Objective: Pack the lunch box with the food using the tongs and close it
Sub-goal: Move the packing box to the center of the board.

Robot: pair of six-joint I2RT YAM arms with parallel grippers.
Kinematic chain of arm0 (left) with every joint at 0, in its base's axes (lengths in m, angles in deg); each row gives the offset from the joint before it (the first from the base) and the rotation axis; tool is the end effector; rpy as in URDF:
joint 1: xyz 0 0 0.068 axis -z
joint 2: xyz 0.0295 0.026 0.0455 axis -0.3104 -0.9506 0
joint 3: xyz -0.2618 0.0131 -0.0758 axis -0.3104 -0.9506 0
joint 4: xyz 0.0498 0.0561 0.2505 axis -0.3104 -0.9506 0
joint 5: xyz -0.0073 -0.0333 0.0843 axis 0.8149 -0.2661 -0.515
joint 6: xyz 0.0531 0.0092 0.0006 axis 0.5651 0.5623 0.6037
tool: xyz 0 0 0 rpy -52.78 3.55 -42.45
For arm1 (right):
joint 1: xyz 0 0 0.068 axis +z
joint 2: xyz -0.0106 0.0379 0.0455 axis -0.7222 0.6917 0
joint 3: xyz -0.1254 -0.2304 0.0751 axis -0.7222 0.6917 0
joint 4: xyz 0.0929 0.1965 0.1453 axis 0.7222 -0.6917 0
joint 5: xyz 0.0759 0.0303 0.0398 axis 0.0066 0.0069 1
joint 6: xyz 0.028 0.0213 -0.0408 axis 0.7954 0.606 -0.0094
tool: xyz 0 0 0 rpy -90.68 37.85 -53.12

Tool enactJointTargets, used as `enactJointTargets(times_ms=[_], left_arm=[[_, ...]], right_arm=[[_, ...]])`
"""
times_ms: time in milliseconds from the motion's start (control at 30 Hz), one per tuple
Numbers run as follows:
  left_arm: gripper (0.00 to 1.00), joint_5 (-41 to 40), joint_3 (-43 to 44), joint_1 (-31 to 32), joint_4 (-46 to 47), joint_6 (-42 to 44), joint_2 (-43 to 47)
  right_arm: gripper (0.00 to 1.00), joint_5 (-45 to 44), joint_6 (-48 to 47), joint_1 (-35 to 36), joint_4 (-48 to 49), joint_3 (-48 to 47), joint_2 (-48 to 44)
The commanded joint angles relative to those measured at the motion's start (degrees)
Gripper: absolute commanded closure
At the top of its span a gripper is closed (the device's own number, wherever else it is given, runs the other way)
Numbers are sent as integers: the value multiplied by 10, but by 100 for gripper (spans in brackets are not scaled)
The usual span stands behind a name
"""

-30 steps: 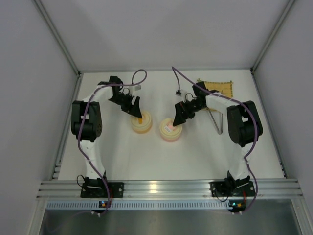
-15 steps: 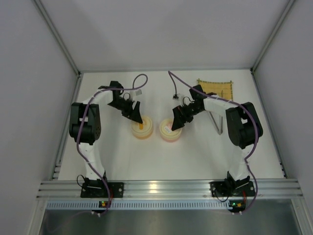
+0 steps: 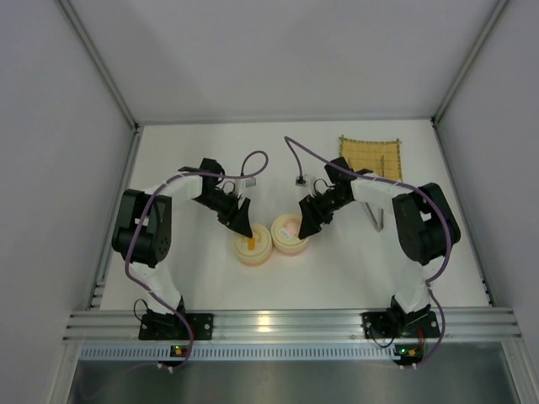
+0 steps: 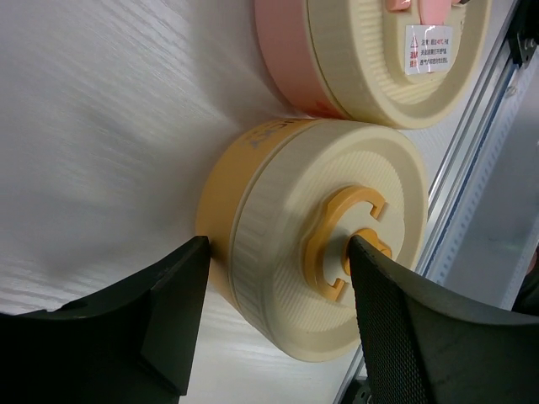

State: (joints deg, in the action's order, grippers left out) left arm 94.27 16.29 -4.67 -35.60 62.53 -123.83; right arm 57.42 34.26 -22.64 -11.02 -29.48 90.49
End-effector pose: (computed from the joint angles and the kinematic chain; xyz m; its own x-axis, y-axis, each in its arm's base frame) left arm 0.3221 -0.1045 0.1650 -0.7619 0.4850 -0.4293 0.6383 0.4496 -0.6248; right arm 0.3133 0.1660 0.1630 -0.6885 -0.5219 -0.5035 -0.7156 0.3761 0.5886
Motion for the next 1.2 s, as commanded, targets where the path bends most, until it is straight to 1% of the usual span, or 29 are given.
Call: enactJointTargets(times_ms=[0,133,333,500,667,733,767,900,967,1033,1067,1133,1167], left_arm=[[32,-81,-51,19,37,21,-8],[33,-79,-76,25,66,1,6],[33,-71,-96,26,81,-18,20],[34,-69,-98,30,67,-2,26],[33,-80,-100,62,44,21,32],[32,-90,-105,72,45,21,38],[31,-90,-105,72,46,20,39],[30,-93,-103,71,48,16,36],[28,-90,-100,71,49,11,36],[26,-91,-99,71,53,6,39],[21,-92,-99,71,55,2,46],[16,-97,-96,67,59,-3,53],[12,-102,-94,65,59,-6,60]], right_arm=[[29,-4,-43,28,-22,29,-23],[31,-1,-53,36,-23,56,-43],[33,12,-81,37,-47,92,-78],[33,12,-94,41,-58,109,-94],[33,17,-80,44,-40,113,-92],[31,15,-76,46,-36,114,-92],[29,16,-72,46,-35,114,-92],[26,9,-69,47,-32,113,-97],[22,8,-67,46,-32,111,-100],[22,8,-66,46,-34,109,-104],[19,6,-65,46,-34,107,-107],[16,2,-64,45,-36,102,-117],[13,3,-62,44,-37,99,-121]])
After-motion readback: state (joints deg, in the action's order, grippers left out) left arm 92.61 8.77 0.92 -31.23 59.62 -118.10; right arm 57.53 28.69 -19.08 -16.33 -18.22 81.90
